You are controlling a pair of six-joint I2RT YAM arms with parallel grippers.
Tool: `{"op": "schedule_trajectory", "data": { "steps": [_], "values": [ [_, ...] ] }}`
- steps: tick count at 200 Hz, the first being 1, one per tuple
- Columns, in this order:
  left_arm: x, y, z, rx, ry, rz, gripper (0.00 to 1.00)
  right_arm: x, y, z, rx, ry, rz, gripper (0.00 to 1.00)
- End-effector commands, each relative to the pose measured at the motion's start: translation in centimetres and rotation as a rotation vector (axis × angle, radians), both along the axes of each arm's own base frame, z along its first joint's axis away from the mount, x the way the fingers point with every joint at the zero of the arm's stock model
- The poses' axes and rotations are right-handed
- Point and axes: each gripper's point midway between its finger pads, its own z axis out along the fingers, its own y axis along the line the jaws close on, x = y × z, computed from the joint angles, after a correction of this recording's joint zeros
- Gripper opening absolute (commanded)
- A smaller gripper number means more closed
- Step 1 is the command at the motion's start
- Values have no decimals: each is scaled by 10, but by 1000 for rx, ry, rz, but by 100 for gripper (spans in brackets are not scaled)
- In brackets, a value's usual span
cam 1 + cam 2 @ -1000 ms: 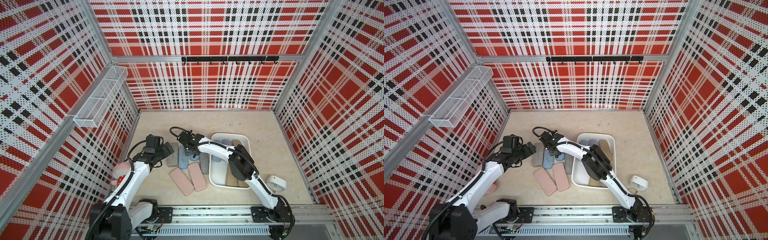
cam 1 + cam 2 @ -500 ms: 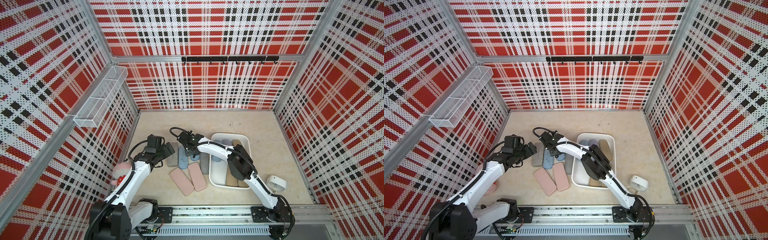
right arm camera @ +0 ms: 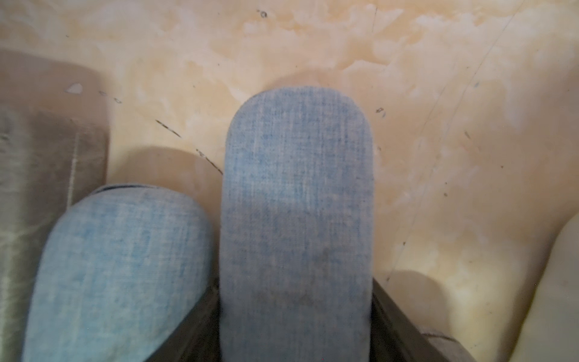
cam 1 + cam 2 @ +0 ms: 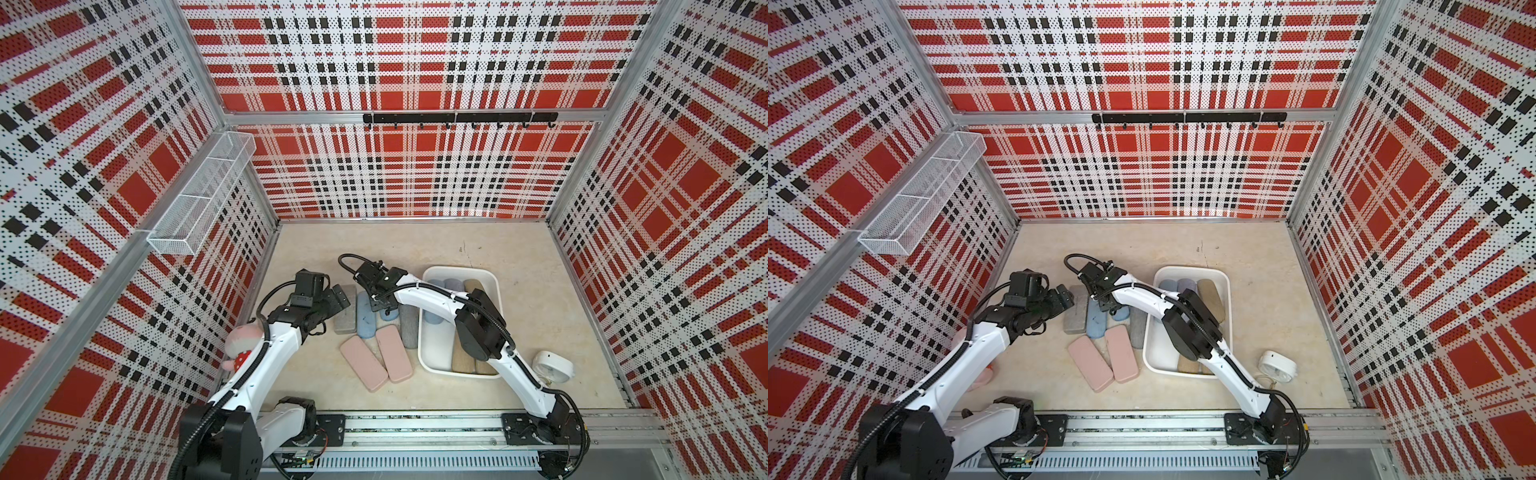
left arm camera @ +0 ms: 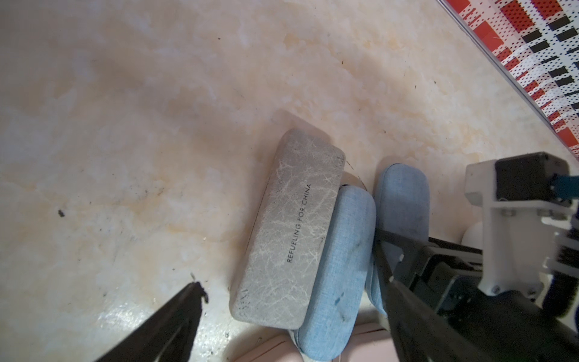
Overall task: Put the glasses cases into the storage boxes
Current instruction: Pick up the glasses case at the center of the board.
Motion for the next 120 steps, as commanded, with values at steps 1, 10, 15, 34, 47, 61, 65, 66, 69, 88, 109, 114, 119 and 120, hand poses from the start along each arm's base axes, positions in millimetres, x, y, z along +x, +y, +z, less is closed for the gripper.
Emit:
{"op": "schedule_trajectory", "data": {
  "steps": [1, 10, 15, 34, 47, 61, 65, 66, 69, 88, 109, 114, 119, 120],
  "values": [
    [1, -2, 6, 2, -21, 3, 94, 7, 13, 74, 124, -105, -5, 55],
    [1, -4, 7, 2, -25, 0, 94, 6, 12, 86, 140, -117, -12, 55],
    [1, -5, 9, 1, -29, -2, 94, 5, 11, 93, 145, -125, -15, 55],
    [3, -10, 16, -2, -49, -11, 94, -3, 4, 120, 171, -154, -35, 55],
    [4, -15, 22, -4, -64, -23, 94, -12, -4, 136, 194, -165, -54, 55],
    [5, -23, 27, -6, -77, -41, 94, -23, -14, 153, 227, -174, -75, 55],
    [5, -22, 27, -5, -77, -38, 94, -27, -18, 157, 236, -174, -85, 55],
    [5, -22, 28, -6, -78, -38, 94, -28, -19, 158, 239, -174, -88, 55],
    [4, -30, 29, -7, -82, -61, 94, -31, -22, 161, 247, -176, -94, 55],
    [4, -48, 32, -11, -96, -109, 94, -51, -45, 174, 276, -177, -131, 55],
    [5, -69, 36, -15, -111, -164, 94, -78, -74, 181, 316, -153, -175, 56],
    [6, -73, 38, -13, -115, -175, 94, -84, -82, 180, 324, -147, -190, 56],
    [6, -76, 39, -8, -117, -185, 94, -90, -89, 179, 334, -136, -203, 56],
    [6, -77, 39, -6, -117, -187, 94, -91, -90, 181, 339, -136, -207, 56]
  ]
}}
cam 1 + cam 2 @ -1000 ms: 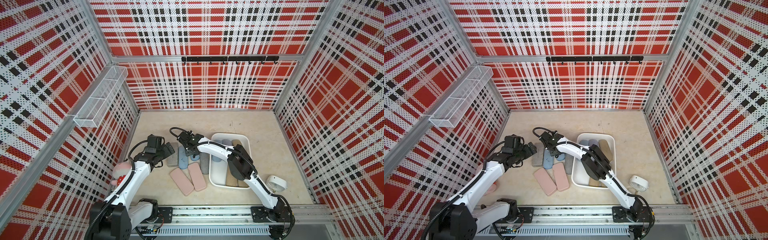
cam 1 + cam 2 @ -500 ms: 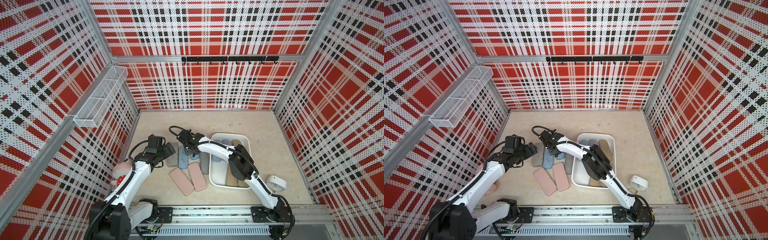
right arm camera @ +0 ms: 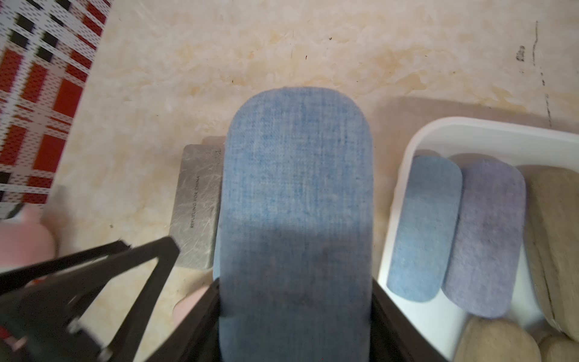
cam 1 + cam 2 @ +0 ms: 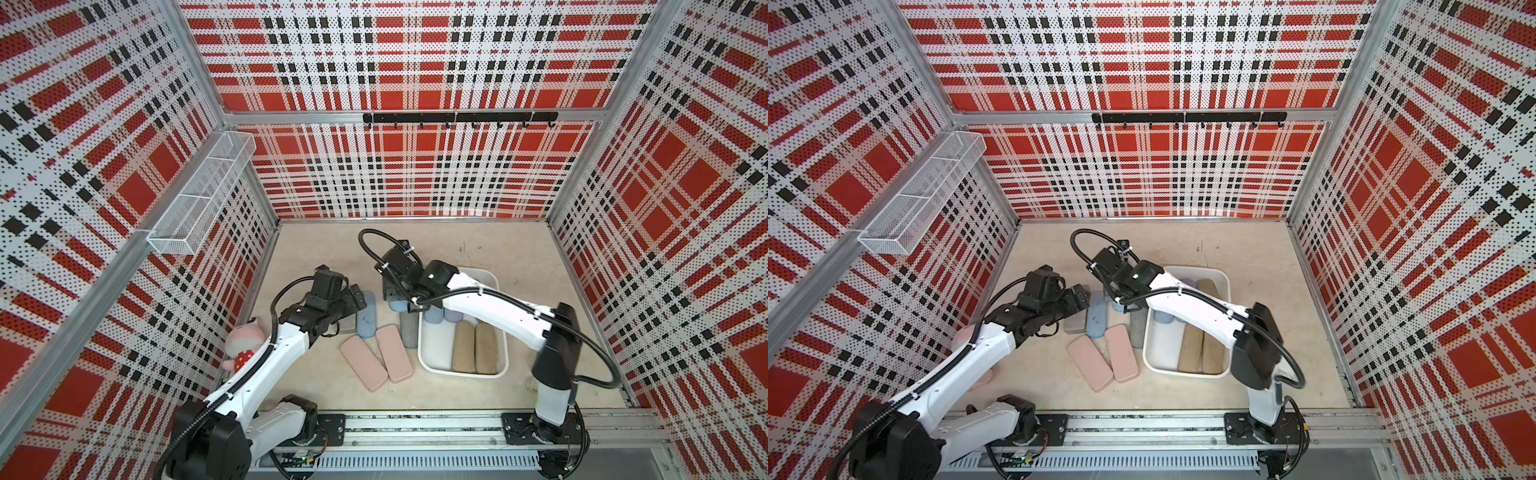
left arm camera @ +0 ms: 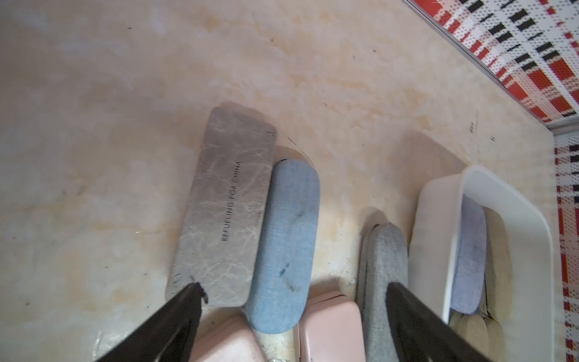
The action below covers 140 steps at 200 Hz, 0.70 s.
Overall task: Put the glasses cases into the storage boxes
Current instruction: Pick up the glasses case at the center of the board.
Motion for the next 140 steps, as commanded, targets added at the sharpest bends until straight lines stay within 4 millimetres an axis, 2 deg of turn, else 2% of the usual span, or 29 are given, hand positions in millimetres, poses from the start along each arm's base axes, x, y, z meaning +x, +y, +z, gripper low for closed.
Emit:
{"op": "schedule_trajectory", "data": {
  "steps": [1, 29, 61, 118, 140],
  "values": [
    [9, -16, 17, 2, -56, -29, 94, -23, -30, 2, 64, 31, -93, 56],
    [10, -32, 15, 21, -50, -67, 94, -56, -66, -14, 119, 123, -166, 56],
    [9, -48, 9, 26, -32, -104, 94, -85, -90, -50, 145, 246, -227, 57],
    [3, -66, -5, 44, 4, -149, 93, -107, -100, -102, 146, 396, -254, 57],
    [1, -67, -10, 47, 13, -150, 92, -107, -100, -112, 143, 428, -249, 57]
  ]
}}
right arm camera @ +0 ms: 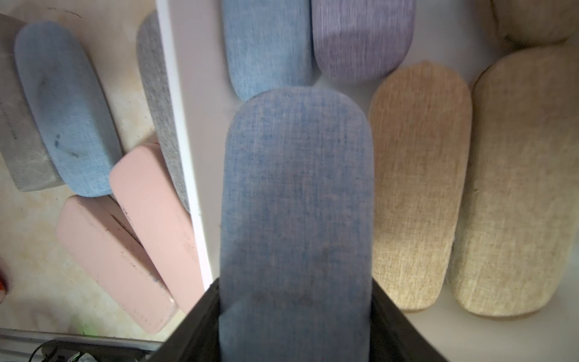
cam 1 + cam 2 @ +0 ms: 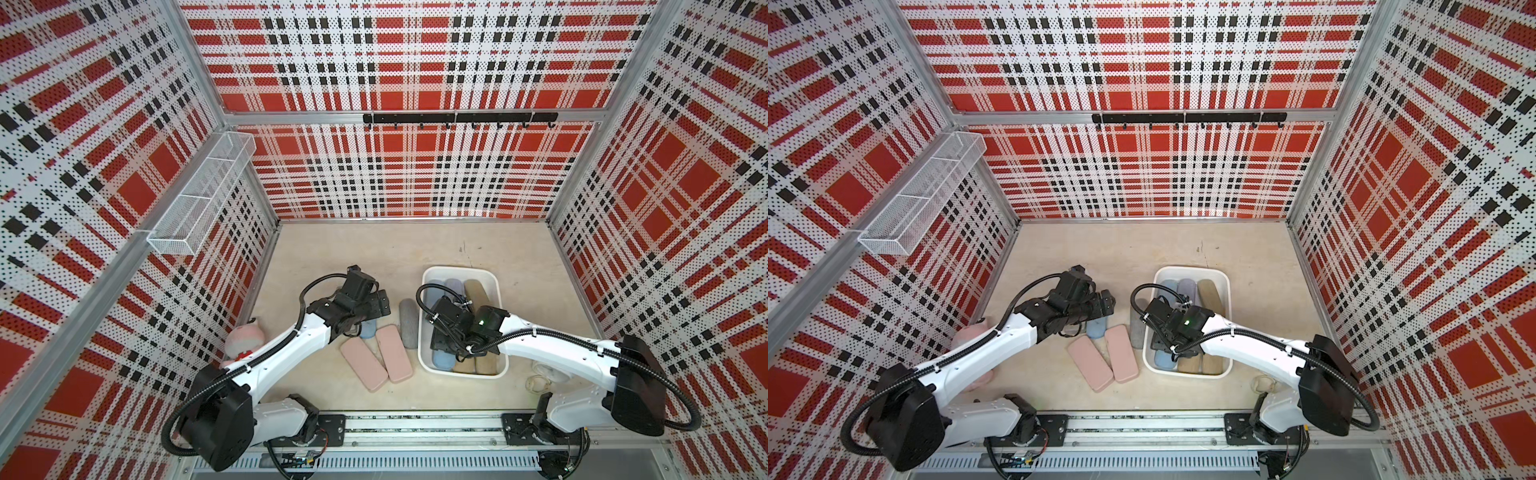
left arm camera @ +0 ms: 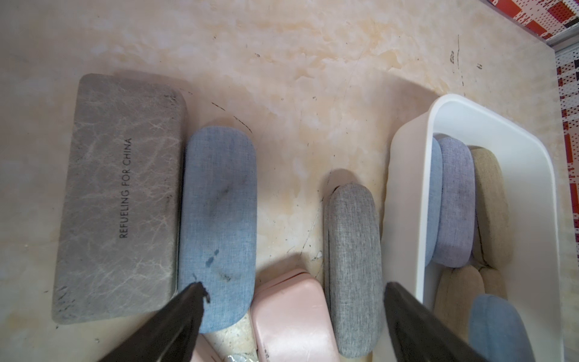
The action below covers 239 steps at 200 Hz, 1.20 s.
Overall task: Put the glasses cases into the storage boxes
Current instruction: Place the glasses case in the storage box.
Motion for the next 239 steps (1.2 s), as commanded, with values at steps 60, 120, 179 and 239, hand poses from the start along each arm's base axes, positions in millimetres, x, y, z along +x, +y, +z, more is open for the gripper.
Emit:
{"op": "schedule_trajectory", "data": {
  "steps": [60, 120, 179, 239],
  "values": [
    [3, -2, -3, 1, -10, 15, 92, 12, 6, -23, 58, 79, -22, 57],
    [2, -2, -5, -1, -8, 17, 92, 24, 5, -41, -6, 94, -6, 57],
    [0, -2, -9, -6, -2, 19, 92, 37, 8, -51, -104, 76, 37, 60],
    [-2, -5, -13, -11, 6, 19, 92, 42, 14, -38, -186, 25, 83, 83]
  ]
}}
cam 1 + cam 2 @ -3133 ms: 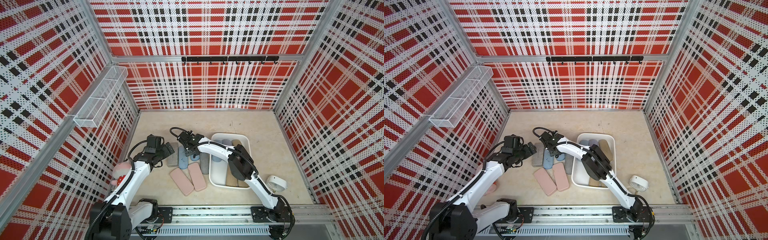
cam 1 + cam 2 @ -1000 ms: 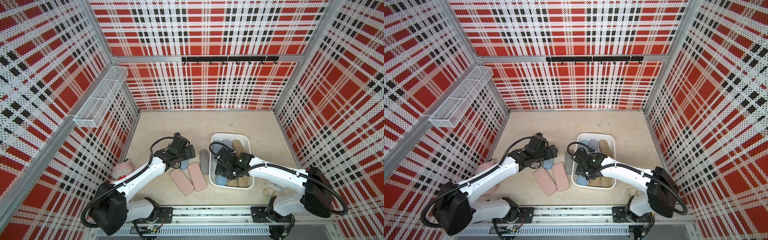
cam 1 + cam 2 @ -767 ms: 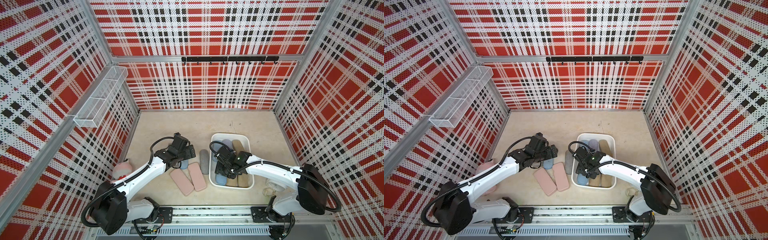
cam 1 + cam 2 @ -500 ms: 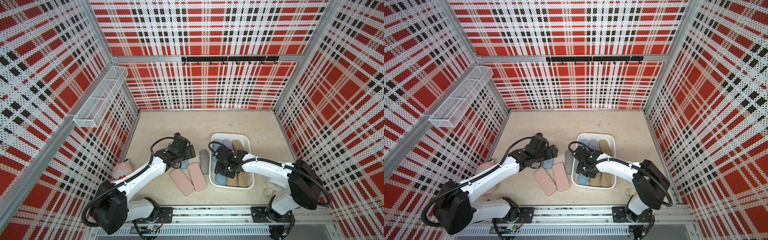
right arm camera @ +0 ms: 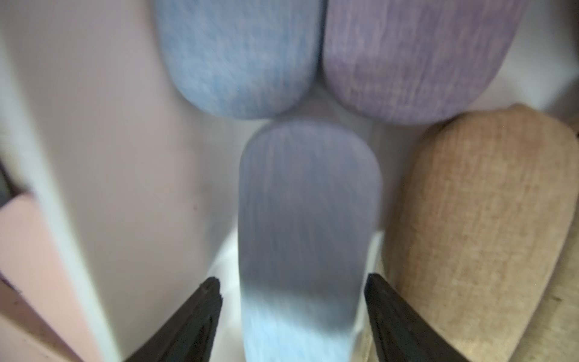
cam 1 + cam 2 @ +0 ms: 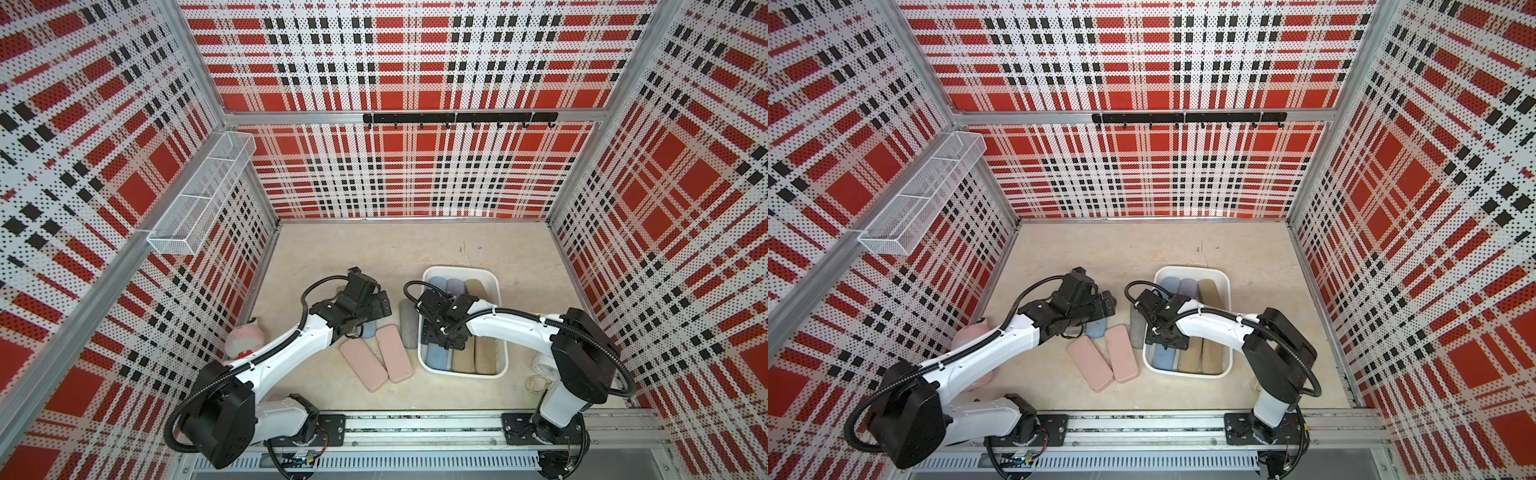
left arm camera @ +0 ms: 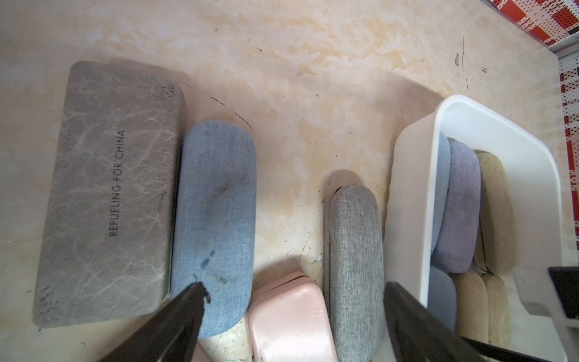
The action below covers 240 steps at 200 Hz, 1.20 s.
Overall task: Put the glasses cases into the storage boxes
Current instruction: Place the glasses case in the storage box, then pick up the glasses case at the center of the board.
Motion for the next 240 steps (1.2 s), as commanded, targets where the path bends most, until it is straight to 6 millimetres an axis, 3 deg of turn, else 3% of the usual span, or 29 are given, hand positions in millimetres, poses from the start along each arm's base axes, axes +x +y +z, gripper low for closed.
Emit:
{"op": "schedule_trajectory", "data": {
  "steps": [1, 30, 81, 114, 158, 199, 240],
  "values": [
    [-1, -3, -4, -2, 1, -4, 92, 6, 1, 10, -51, -50, 19, 83],
    [-2, -6, -3, -3, 0, -10, 93, 8, 4, 33, -85, -103, 28, 84],
    [0, -24, -7, -6, 14, -51, 92, 10, -4, 96, -43, -254, -15, 83],
    [9, -43, -14, 18, 28, -76, 90, 7, -15, 111, 15, -307, -45, 81],
    [35, -7, -27, 108, 44, 46, 88, 0, -21, 113, 62, -318, -62, 80],
    [44, 32, -49, 149, 103, 99, 91, -2, -27, 112, 66, -325, -69, 80],
    [43, 33, -60, 173, 124, 75, 92, -3, -30, 113, 76, -334, -76, 80]
  ]
}}
